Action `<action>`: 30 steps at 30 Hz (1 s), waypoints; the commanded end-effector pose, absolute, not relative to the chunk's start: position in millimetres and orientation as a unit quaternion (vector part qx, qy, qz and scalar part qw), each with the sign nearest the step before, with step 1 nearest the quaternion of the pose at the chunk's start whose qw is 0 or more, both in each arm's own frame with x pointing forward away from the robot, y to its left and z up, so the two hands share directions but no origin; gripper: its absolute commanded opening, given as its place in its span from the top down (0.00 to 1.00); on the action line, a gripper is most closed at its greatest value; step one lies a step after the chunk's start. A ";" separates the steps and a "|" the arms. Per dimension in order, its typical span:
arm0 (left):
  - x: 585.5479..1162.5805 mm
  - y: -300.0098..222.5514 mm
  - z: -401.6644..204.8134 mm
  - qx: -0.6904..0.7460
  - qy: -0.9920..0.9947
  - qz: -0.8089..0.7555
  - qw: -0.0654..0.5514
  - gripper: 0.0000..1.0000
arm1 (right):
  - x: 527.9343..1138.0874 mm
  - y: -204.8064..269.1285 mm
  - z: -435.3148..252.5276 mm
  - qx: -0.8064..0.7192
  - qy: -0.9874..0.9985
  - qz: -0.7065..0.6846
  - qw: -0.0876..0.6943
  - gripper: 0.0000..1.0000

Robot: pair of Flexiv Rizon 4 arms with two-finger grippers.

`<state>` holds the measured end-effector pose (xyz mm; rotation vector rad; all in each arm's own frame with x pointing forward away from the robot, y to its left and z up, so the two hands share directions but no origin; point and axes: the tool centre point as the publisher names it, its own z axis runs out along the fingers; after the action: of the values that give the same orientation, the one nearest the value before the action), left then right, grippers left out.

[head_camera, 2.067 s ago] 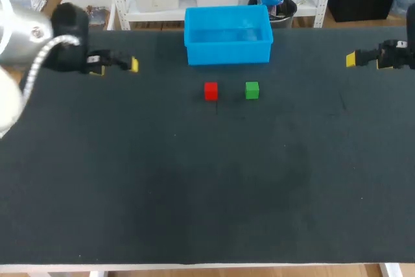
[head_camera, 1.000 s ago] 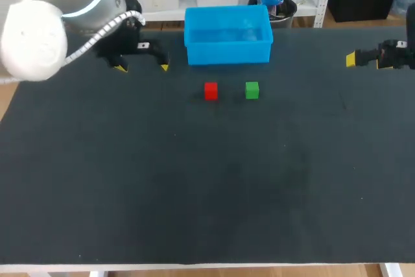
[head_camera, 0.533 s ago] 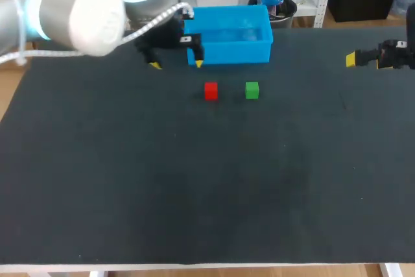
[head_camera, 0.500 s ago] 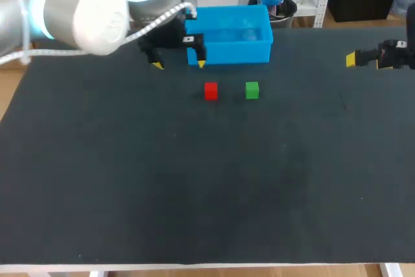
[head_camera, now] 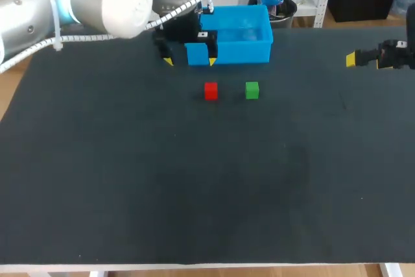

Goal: Use the left arm to pick the red cube and place it into the blue plastic box first, then use the right arm to grasp the green cube and put it into the same blue plastic box after the first action is fully finished.

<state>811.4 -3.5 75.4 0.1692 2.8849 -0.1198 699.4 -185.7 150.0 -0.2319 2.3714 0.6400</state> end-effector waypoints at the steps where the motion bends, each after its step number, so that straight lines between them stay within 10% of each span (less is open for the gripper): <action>1: 812.9 -3.5 75.3 0.059 0.990 -0.042 0.123 0.00 | 699.6 -185.4 150.0 -0.089 0.907 0.244 0.331 0.00; 30: 799.7 -47.6 28.0 -0.009 0.996 -0.031 0.086 0.00 | 699.6 -185.4 150.0 -0.089 0.907 0.244 0.331 0.00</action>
<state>796.9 -43.9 32.4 -0.0262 2.9643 -0.0962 699.4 -185.7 150.0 -0.2319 2.3714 0.6400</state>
